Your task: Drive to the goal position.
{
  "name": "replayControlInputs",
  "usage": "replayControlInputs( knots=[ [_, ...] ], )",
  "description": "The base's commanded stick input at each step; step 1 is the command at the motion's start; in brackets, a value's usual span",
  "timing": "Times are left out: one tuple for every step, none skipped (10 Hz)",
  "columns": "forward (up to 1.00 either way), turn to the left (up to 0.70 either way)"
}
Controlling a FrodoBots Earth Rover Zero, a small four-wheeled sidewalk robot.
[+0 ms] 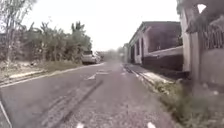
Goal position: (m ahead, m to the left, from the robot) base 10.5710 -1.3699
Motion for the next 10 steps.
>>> replayControlInputs(
  knots=[
    [0.21,0.08],
    [0.6,0.03],
    [0.7,0.01],
    [0.7,0.01],
    [0.7,0.01],
    [0.7,0.01],
    [0.7,0.01],
    [0.56,0.05],
    [0.39,0.09],
    [0.37,0.08]
  ],
)
